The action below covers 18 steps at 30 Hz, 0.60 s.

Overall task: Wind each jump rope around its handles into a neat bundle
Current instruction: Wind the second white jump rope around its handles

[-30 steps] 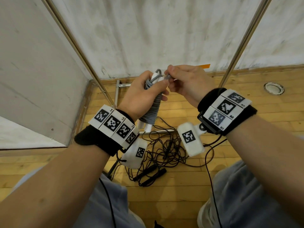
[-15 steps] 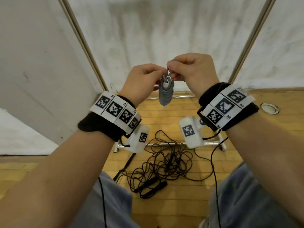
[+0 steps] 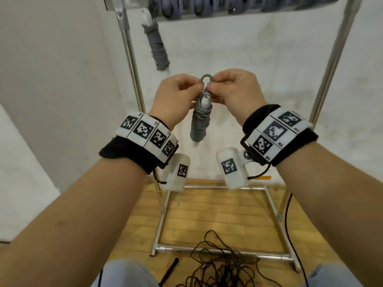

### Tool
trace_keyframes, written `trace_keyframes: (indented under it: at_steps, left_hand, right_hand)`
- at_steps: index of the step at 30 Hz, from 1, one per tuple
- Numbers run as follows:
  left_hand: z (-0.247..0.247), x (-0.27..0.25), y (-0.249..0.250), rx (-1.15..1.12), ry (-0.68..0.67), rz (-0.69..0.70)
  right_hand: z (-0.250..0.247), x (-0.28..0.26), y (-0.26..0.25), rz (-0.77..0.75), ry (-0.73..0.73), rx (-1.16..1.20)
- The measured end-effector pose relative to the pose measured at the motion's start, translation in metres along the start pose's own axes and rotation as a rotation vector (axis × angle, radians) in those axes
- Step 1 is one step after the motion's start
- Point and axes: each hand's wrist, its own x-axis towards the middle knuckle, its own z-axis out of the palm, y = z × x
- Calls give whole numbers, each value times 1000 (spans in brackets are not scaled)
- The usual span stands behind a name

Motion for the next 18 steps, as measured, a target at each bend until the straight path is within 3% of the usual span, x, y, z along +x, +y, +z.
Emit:
trace_keyframes:
  at_steps: [6,18]
  left_hand:
    - [-15,55,34,60,140,129]
    - [-31,153,46,-17,280,140]
  right_hand:
    - [14,56,-46,-72,56,-40]
    - [44,164,-59,-227,155,-305]
